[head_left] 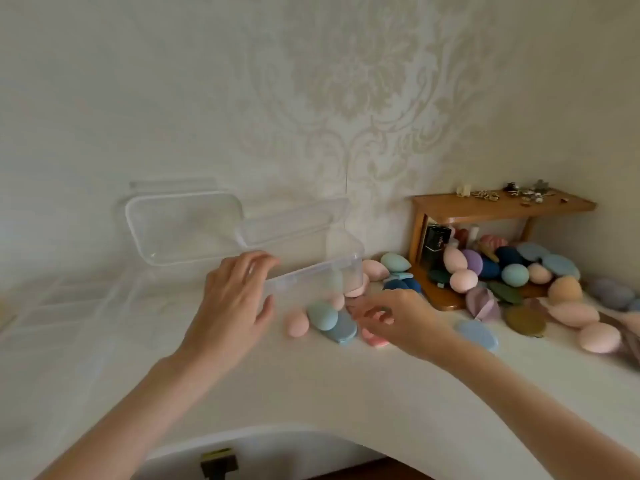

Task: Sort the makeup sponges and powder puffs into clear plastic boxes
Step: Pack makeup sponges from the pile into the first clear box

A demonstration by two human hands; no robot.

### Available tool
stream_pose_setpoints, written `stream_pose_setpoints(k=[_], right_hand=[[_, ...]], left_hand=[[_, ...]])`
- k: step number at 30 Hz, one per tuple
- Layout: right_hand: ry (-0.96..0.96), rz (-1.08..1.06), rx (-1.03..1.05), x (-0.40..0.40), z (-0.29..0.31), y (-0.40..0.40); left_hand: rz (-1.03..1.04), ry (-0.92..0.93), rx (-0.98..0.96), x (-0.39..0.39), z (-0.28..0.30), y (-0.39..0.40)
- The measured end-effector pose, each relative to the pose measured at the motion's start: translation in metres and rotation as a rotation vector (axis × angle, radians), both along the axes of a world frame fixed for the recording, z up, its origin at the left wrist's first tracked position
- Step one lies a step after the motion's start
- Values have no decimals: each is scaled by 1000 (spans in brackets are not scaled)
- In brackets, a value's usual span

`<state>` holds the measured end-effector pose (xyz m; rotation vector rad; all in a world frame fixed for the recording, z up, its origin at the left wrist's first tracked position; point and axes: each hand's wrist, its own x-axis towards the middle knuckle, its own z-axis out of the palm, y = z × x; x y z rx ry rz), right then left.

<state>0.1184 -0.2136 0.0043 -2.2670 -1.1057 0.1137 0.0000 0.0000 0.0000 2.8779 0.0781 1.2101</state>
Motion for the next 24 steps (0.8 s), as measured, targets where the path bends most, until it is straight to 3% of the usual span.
stream_pose_setpoints(k=[2, 4, 7, 11, 15, 21, 24], right_hand=[[-46, 37, -13, -14, 2, 16], [-287, 97, -127, -28, -3, 36], [-539, -24, -256, -39, -18, 57], [-749, -117, -215, -42, -37, 77], [-723, -177, -134, -37, -41, 87], [-585, -26, -46, -14, -42, 48], [-568, -118, -92, 2, -43, 24]], left_hand=[[-2, 11, -33, 1, 1, 9], [-9, 80, -72, 3, 1, 18], [-11, 164, -167, 10, 0, 22], [-22, 170, -205, 20, 1, 23], [-32, 182, -220, 24, 6, 21], [-86, 227, -158, 25, 5, 28], [-81, 281, -166, 26, 7, 25]])
